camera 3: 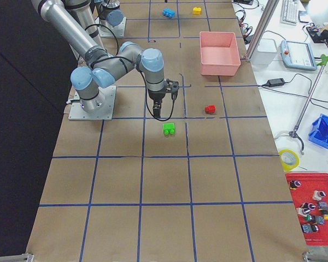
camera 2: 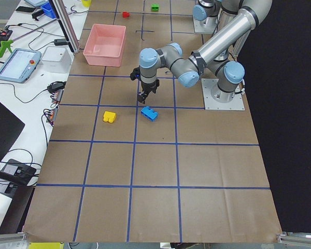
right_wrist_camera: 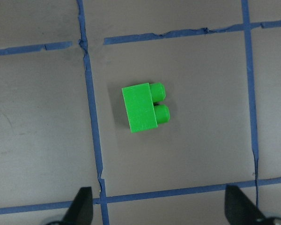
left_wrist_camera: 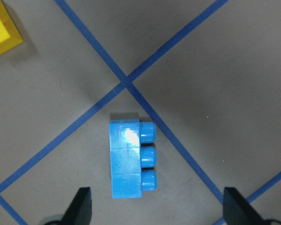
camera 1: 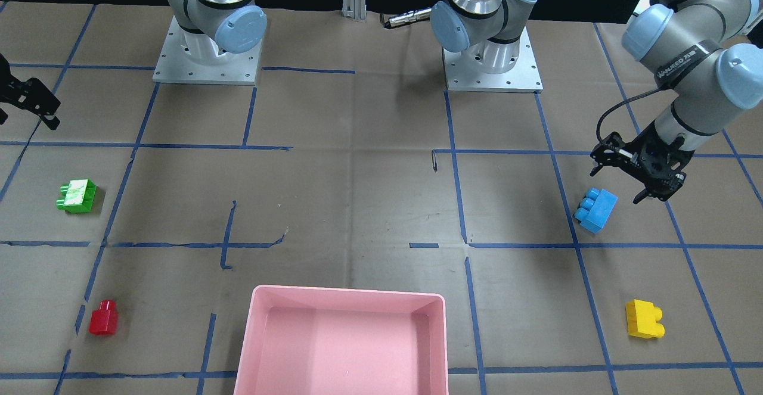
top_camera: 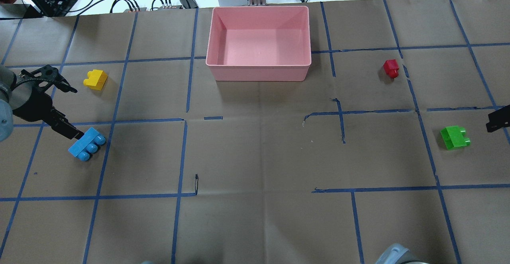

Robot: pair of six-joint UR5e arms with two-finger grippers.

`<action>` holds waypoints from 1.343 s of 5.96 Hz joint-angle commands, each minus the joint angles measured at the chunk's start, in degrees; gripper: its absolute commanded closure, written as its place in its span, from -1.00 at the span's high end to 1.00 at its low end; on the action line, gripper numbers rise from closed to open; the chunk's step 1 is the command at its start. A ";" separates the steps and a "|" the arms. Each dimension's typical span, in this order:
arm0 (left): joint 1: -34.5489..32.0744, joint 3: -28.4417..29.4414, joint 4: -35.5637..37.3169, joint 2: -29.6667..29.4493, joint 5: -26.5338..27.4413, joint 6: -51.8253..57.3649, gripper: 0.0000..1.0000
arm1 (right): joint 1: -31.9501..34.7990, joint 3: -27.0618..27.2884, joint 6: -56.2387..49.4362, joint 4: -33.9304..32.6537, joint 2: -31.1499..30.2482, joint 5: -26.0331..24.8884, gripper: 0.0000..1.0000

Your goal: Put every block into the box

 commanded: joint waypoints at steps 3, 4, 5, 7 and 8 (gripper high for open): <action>4.60 -5.30 10.37 -5.95 -1.19 2.18 0.98 | -0.14 1.35 -0.68 -12.06 12.64 0.43 0.99; 4.17 -5.30 10.37 -5.87 -1.80 2.18 0.98 | -0.05 1.62 -4.78 -14.93 13.79 0.77 0.99; 3.82 -5.22 10.63 -6.13 -1.89 2.18 0.98 | -0.05 0.93 -7.95 -15.22 15.02 0.95 0.99; 1.45 -5.13 14.49 -7.09 -1.90 2.18 0.98 | 0.74 1.09 -10.60 -14.69 18.10 3.82 0.99; 1.44 -5.22 14.76 -7.27 -1.98 2.27 0.98 | 2.13 1.44 -11.14 -14.60 18.46 4.55 0.99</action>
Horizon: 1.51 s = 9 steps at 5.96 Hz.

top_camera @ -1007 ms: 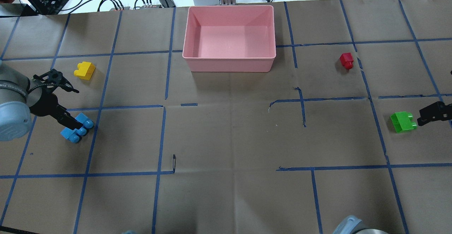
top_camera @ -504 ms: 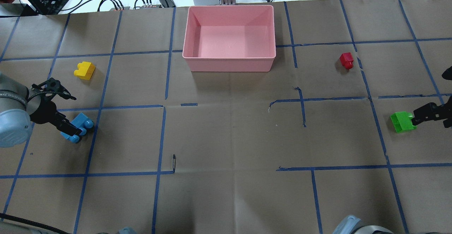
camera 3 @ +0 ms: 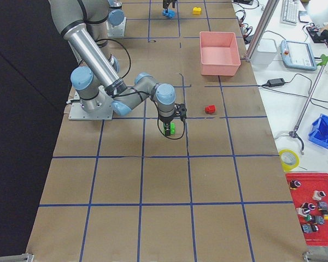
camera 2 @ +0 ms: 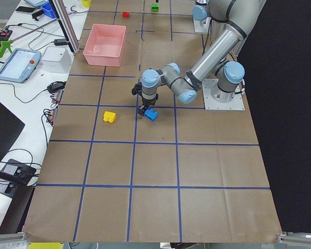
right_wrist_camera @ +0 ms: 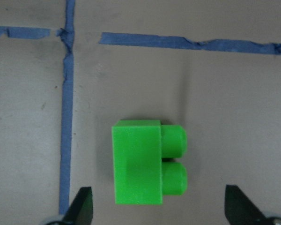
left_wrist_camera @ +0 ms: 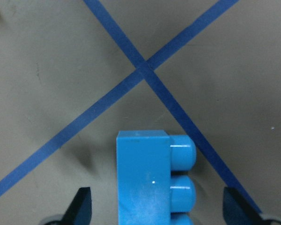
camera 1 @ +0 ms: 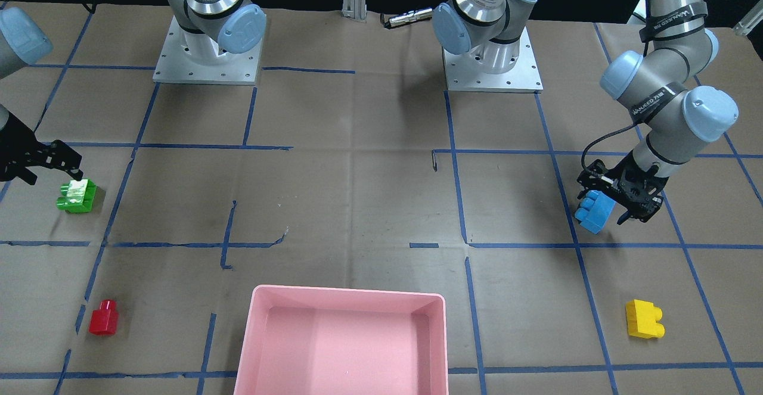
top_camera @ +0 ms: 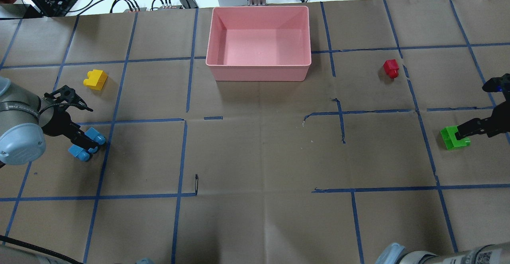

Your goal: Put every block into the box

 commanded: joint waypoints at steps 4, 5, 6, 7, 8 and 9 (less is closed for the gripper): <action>-0.01 -0.14 1.68 -2.75 0.65 0.76 0.95 | 3.24 -1.83 -2.91 -0.92 2.57 -2.24 0.97; -0.10 -0.14 1.68 -2.75 0.56 0.68 0.86 | 3.24 -1.75 -3.00 -4.05 2.57 -3.05 0.96; -0.10 -0.14 1.68 -2.75 0.56 0.68 0.71 | 3.24 -1.40 -3.00 -4.43 3.96 -2.97 0.96; -0.01 -0.23 1.50 -2.84 0.74 0.68 0.63 | 3.24 -1.31 -3.09 -4.44 4.41 -2.97 0.96; -0.01 -0.58 1.50 -2.84 0.74 0.68 0.63 | 3.15 -1.13 -3.09 -4.44 4.50 -3.15 0.96; -0.01 -0.76 1.59 -2.84 0.74 0.68 0.47 | 3.15 -1.13 -3.09 -4.44 4.94 -3.23 0.96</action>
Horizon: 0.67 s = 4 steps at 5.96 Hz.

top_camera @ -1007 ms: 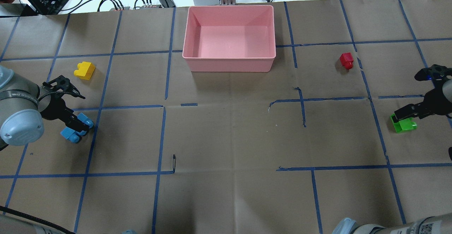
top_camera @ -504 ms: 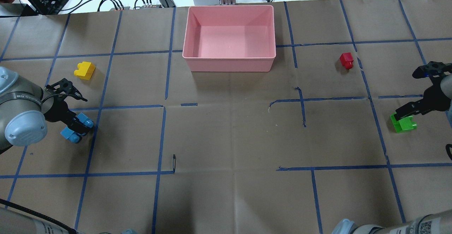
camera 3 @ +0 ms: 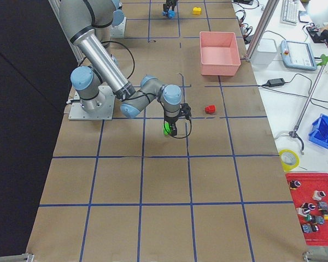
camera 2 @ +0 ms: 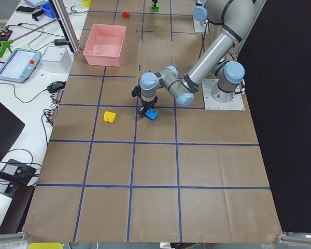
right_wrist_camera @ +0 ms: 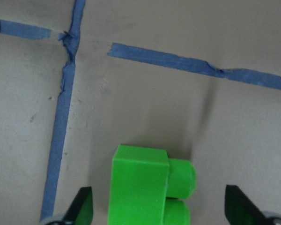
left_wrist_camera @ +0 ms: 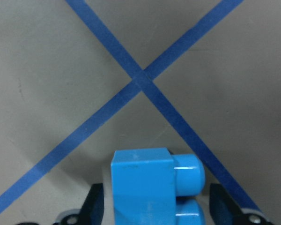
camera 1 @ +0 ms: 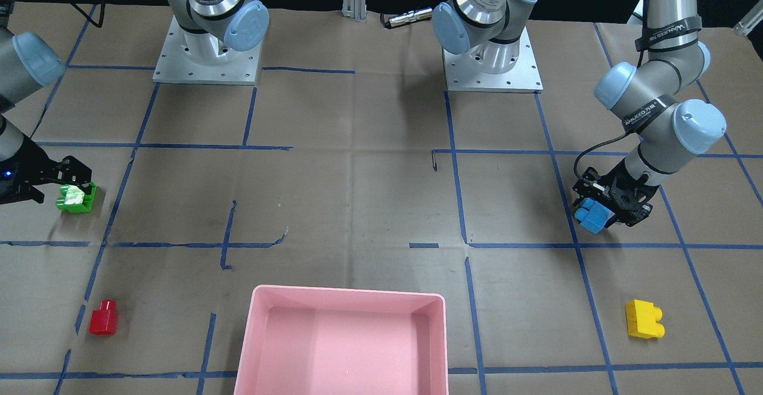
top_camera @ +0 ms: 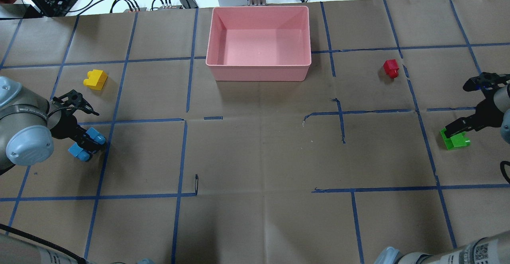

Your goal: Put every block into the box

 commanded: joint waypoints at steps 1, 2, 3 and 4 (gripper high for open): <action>0.10 -0.21 -0.03 -0.01 0.19 0.00 0.22 | -0.11 0.06 -0.01 -0.02 1.08 -1.41 0.96; 0.01 -0.12 0.05 0.08 1.06 -0.17 -0.21 | -0.12 0.06 -0.01 0.06 1.00 -2.12 0.96; 0.01 0.14 0.14 0.51 2.46 -0.52 -0.57 | -0.12 0.14 -0.01 0.15 1.09 -2.30 0.96; -0.08 0.32 0.05 1.30 2.47 -0.88 -0.86 | -0.12 0.14 -0.01 0.41 1.09 -2.39 0.96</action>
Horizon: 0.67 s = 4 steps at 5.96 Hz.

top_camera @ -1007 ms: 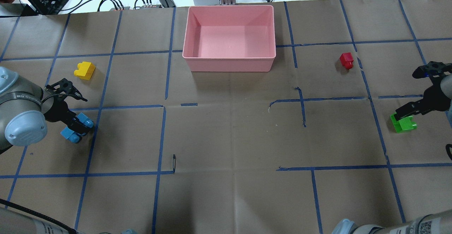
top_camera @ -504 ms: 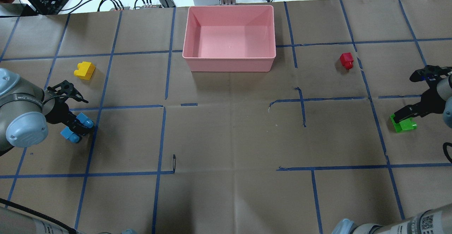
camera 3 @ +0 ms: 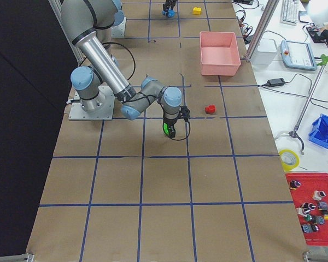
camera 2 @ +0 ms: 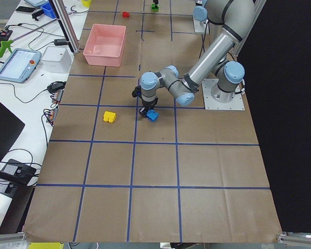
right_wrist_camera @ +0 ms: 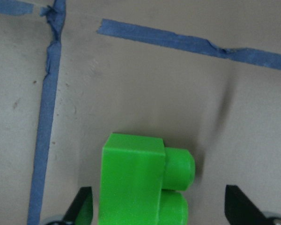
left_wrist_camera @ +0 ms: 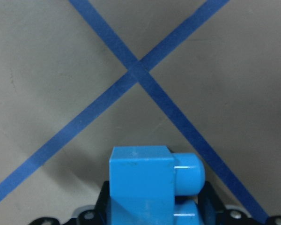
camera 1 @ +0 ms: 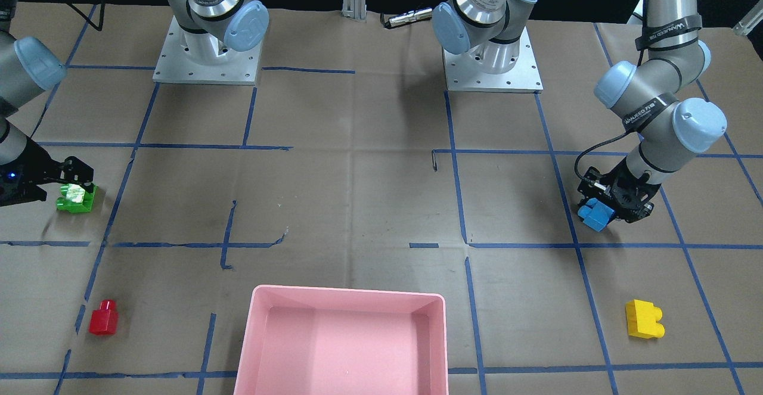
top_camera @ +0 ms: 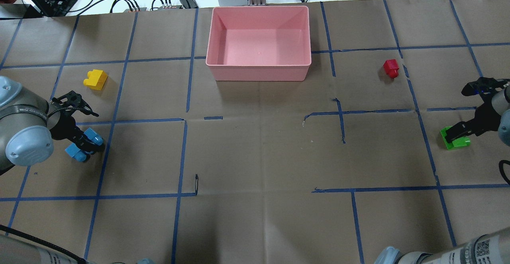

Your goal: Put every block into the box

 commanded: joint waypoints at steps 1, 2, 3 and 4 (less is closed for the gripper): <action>-0.15 1.58 -0.30 1.60 0.38 -1.72 -0.98 | 0.00 0.20 0.09 0.21 0.04 -0.08 0.96; -0.76 6.03 -5.43 3.61 0.38 -3.91 -1.00 | 0.00 0.64 0.09 0.21 0.04 -0.08 0.94; -1.54 14.69 -17.23 4.24 -0.23 -9.16 -1.00 | 0.00 0.64 0.18 0.21 0.04 0.01 0.80; -4.77 23.47 -27.53 3.90 -0.33 -16.00 -1.00 | 0.00 0.64 0.35 0.21 -0.05 0.01 0.53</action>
